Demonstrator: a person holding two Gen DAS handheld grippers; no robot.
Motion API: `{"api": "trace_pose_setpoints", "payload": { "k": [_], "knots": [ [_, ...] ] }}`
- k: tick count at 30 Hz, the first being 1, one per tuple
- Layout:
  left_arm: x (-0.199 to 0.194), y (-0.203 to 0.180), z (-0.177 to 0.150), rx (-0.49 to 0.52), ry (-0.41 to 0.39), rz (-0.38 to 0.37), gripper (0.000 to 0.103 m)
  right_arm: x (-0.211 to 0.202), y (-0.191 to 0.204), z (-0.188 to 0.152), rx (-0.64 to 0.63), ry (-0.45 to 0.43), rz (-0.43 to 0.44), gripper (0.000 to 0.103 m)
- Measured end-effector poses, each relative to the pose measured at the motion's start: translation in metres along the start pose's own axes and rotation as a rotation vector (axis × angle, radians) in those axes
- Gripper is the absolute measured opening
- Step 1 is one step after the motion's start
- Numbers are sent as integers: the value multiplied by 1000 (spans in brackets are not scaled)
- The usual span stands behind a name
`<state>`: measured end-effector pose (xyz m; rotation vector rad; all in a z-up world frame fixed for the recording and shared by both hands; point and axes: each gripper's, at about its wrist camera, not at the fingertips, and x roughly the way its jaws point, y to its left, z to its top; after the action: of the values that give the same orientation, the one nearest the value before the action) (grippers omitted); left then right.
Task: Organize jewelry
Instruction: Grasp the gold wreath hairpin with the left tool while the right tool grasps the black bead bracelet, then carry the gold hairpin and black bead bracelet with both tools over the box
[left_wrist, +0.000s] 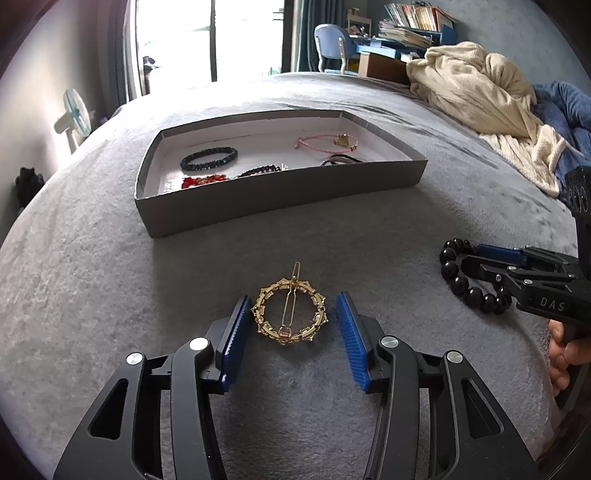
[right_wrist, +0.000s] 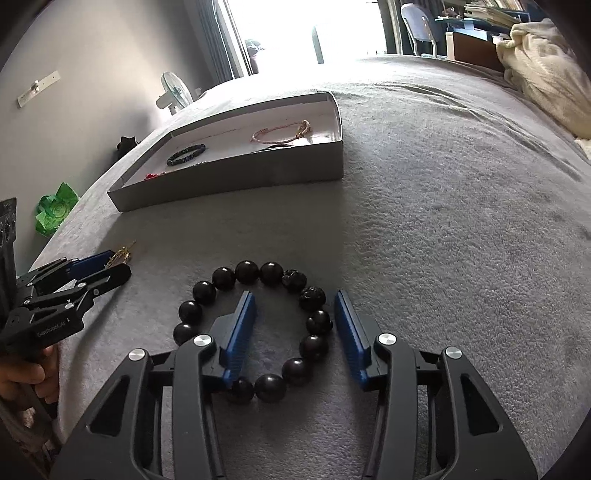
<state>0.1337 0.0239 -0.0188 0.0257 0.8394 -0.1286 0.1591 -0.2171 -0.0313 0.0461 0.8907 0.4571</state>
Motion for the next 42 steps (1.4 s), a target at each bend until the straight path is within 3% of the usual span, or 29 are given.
{"api": "trace_pose_setpoints", "payload": {
  "k": [4, 10, 21, 42],
  "knots": [
    [3, -1, 0, 7, 10, 9, 49, 3, 1, 0, -9, 15, 1, 44],
    [3, -7, 0, 34, 5, 28, 42, 2, 12, -1, -61, 2, 16, 15],
    [-15, 0, 6, 4, -41, -14, 42, -18, 21, 7, -89, -71, 93, 14],
    [-47, 35, 58, -31, -155, 24, 42, -31, 48, 62, -155, -153, 132, 14]
  ]
}}
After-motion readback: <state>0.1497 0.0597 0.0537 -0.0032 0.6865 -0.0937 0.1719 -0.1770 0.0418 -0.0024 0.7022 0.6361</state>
